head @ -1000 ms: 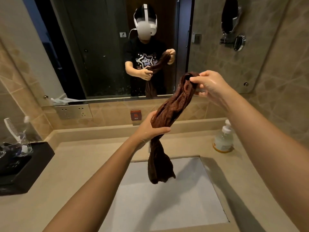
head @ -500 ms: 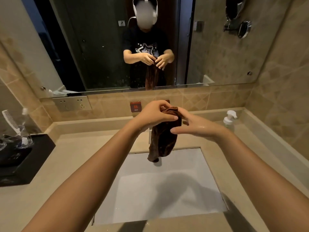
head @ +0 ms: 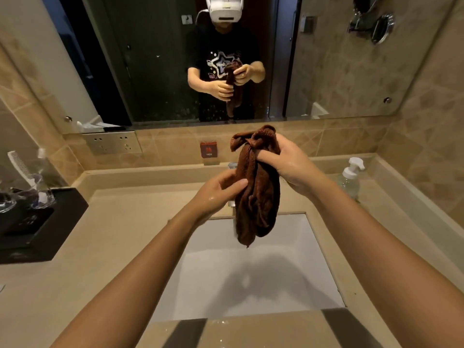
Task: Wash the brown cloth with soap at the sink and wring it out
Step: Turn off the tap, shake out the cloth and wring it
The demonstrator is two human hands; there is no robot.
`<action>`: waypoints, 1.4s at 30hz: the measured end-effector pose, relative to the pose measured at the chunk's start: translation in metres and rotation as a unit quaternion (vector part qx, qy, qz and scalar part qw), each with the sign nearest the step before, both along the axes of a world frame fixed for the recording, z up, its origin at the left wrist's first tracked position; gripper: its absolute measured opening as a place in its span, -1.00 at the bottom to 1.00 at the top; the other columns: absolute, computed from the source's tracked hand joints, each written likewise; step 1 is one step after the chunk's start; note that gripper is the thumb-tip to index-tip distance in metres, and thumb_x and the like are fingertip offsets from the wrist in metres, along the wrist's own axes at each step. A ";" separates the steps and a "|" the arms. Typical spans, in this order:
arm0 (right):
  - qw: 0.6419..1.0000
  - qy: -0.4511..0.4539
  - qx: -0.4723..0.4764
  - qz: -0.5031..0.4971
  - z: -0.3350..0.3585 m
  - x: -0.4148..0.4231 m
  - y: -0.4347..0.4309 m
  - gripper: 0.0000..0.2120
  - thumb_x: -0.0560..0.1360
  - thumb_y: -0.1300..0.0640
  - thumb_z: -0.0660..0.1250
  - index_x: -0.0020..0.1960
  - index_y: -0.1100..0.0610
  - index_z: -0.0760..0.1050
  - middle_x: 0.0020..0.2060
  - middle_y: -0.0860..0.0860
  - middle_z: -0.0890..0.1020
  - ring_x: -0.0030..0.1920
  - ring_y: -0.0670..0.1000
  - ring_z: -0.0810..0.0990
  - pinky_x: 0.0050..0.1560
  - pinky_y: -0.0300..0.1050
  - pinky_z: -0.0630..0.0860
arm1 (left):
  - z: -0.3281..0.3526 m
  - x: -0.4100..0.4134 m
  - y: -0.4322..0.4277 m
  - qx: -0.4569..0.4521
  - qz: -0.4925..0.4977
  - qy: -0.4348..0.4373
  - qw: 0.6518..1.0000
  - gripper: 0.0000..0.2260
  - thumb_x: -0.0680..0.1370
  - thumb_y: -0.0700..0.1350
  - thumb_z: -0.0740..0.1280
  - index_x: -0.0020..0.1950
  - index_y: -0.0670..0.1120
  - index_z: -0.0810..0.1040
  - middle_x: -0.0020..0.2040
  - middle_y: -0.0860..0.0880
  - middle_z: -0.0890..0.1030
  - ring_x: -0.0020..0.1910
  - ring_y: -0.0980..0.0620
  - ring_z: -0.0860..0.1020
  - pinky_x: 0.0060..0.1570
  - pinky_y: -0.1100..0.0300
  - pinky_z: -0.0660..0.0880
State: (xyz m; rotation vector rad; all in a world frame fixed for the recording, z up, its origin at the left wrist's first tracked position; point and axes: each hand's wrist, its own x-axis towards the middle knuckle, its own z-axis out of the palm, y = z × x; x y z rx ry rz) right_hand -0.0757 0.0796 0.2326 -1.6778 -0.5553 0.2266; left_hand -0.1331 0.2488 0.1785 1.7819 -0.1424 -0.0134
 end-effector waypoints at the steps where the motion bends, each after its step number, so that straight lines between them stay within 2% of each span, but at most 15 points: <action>1: 1.000 0.000 -0.009 -0.003 0.000 0.001 -0.001 -0.68 0.49 0.14 0.33 0.23 0.11 0.43 0.08 0.05 0.62 0.10 0.03 0.60 0.16 0.03 0.55 | -0.001 0.001 -0.004 -0.016 0.024 -0.014 1.000 -0.72 0.57 -0.10 0.30 0.26 -0.13 0.52 0.15 -0.11 0.62 0.14 -0.03 0.60 0.10 0.13 0.55; 6: 0.999 0.034 -0.017 -0.027 -0.020 0.000 -0.011 -0.70 0.50 0.10 0.33 0.21 0.06 0.42 0.05 -0.04 0.61 0.10 -0.03 0.58 0.08 -0.13 0.55 | 0.011 0.009 -0.014 -0.065 0.104 -0.068 0.990 -0.79 0.59 -0.12 0.27 0.15 -0.16 0.59 0.01 -0.15 0.64 0.02 0.00 0.60 0.00 0.17 0.53; 13: 0.977 0.156 0.142 0.020 -0.034 -0.008 -0.003 -0.53 0.43 0.07 0.38 0.29 0.14 0.38 0.17 0.17 0.58 0.18 0.12 0.57 0.21 0.06 0.50 | 0.018 0.014 -0.038 -0.092 0.128 -0.064 0.986 -0.92 0.53 -0.09 0.36 0.00 -0.04 0.57 -0.07 -0.06 0.64 -0.08 0.06 0.62 -0.07 0.20 0.57; 17: 0.973 0.141 0.172 -0.057 -0.030 -0.012 0.012 -0.61 0.40 0.15 0.45 0.19 0.18 0.49 0.07 0.15 0.64 0.08 0.11 0.64 0.18 0.06 0.54 | 0.014 0.022 -0.038 -0.145 0.141 -0.048 0.978 -0.72 0.50 -0.11 0.40 0.16 -0.06 0.42 0.10 -0.09 0.57 0.09 -0.05 0.58 0.02 0.14 0.56; 20: 0.959 0.178 0.217 -0.048 -0.027 -0.016 0.024 -0.65 0.40 0.22 0.44 0.16 0.28 0.52 -0.01 0.17 0.66 -0.01 0.09 0.67 0.06 -0.05 0.59 | 0.011 0.023 -0.029 -0.257 0.031 0.044 0.965 -0.51 0.38 0.04 0.47 0.23 -0.14 0.49 0.09 -0.15 0.63 0.09 -0.07 0.62 0.05 0.11 0.58; 23: 0.940 0.226 0.251 -0.057 -0.030 -0.012 0.031 -0.70 0.41 0.22 0.43 0.10 0.30 0.55 -0.03 0.19 0.66 -0.06 0.10 0.67 -0.05 -0.09 0.62 | -0.017 0.014 -0.025 -0.398 -0.076 0.164 0.899 -0.35 0.04 0.23 0.61 0.00 -0.11 0.71 -0.03 -0.14 0.70 -0.04 -0.05 0.67 0.02 0.07 0.60; 25: 0.924 0.261 0.260 -0.099 -0.036 -0.006 0.031 -0.68 0.40 0.21 0.44 0.11 0.32 0.55 -0.05 0.21 0.66 -0.09 0.12 0.67 -0.10 -0.07 0.62 | -0.039 0.007 -0.030 -0.411 -0.128 0.209 0.878 -0.34 0.08 0.23 0.60 0.04 -0.13 0.70 0.00 -0.18 0.69 -0.07 -0.12 0.67 0.08 -0.06 0.57; 26: 0.928 0.258 0.238 -0.126 -0.043 -0.001 0.029 -0.68 0.39 0.20 0.45 0.10 0.31 0.55 -0.09 0.19 0.67 -0.13 0.11 0.67 -0.15 -0.09 0.62 | -0.045 0.003 -0.034 -0.394 -0.142 0.233 0.878 -0.38 0.12 0.19 0.61 0.05 -0.14 0.67 -0.06 -0.17 0.68 -0.15 -0.10 0.67 0.02 -0.08 0.59; 28: 0.943 0.243 0.166 -0.155 -0.057 0.007 0.020 -0.70 0.39 0.19 0.45 0.08 0.28 0.54 -0.15 0.15 0.65 -0.17 0.08 0.65 -0.21 -0.08 0.60 | -0.051 -0.002 -0.043 -0.344 -0.133 0.277 0.887 -0.47 0.18 0.04 0.61 0.04 -0.16 0.59 -0.27 -0.09 0.62 -0.38 0.03 0.59 -0.28 0.11 0.59; 30: 0.945 0.268 0.144 -0.118 -0.073 0.013 0.008 -0.75 0.40 0.18 0.44 0.05 0.22 0.53 -0.12 0.16 0.63 -0.11 0.11 0.63 -0.05 0.02 0.60 | -0.054 -0.005 -0.048 -0.327 -0.133 0.306 0.884 -0.58 0.25 -0.05 0.53 0.04 -0.15 0.54 -0.38 -0.02 0.54 -0.49 0.12 0.48 -0.45 0.25 0.47; 32: 0.919 0.331 0.209 -0.040 -0.087 0.017 -0.002 -0.69 0.41 0.12 0.42 0.13 0.13 0.49 0.05 0.19 0.62 0.04 0.17 0.61 0.16 0.13 0.53 | -0.058 -0.005 -0.049 -0.374 -0.176 0.335 0.847 -0.59 0.26 -0.10 0.55 0.03 -0.16 0.52 -0.39 0.00 0.50 -0.51 0.14 0.44 -0.50 0.28 0.43; 34: 0.896 0.359 0.262 0.008 -0.102 0.015 -0.003 -0.72 0.42 0.08 0.36 0.12 0.10 0.52 0.12 0.17 0.62 0.07 0.20 0.60 0.19 0.16 0.50 | -0.065 -0.004 -0.048 -0.415 -0.209 0.362 0.808 -0.55 0.24 -0.11 0.58 0.01 -0.17 0.48 -0.40 -0.01 0.49 -0.52 0.13 0.43 -0.52 0.29 0.43; 36: 0.925 0.314 0.211 -0.027 -0.113 0.011 0.002 -0.86 0.43 0.06 0.36 -0.08 0.10 0.59 -0.08 0.11 0.66 -0.06 0.10 0.61 0.07 0.04 0.55 | -0.072 -0.004 -0.046 -0.384 -0.212 0.382 0.814 -0.59 0.27 -0.12 0.56 0.00 -0.16 0.47 -0.40 -0.01 0.48 -0.52 0.13 0.42 -0.52 0.29 0.42; 38: 0.967 0.213 0.083 -0.109 -0.122 0.012 0.007 -0.75 0.49 -0.02 0.33 -0.22 0.15 0.57 -0.28 0.05 0.60 -0.18 0.04 0.57 -0.07 -0.03 0.51 | -0.079 -0.002 -0.043 -0.286 -0.167 0.403 0.853 -0.71 0.33 -0.12 0.49 -0.05 -0.15 0.48 -0.42 0.00 0.47 -0.51 0.13 0.41 -0.50 0.29 0.40; 42: 0.973 0.062 -0.174 -0.141 -0.148 0.017 0.013 -0.57 0.55 -0.09 0.18 -0.15 0.29 0.54 -0.25 0.10 0.56 -0.19 0.04 0.49 -0.17 -0.11 0.37 | -0.088 0.001 -0.036 -0.037 -0.058 0.392 0.917 -0.83 0.44 -0.06 0.46 -0.15 -0.12 0.53 -0.38 -0.02 0.53 -0.43 0.08 0.47 -0.36 0.23 0.43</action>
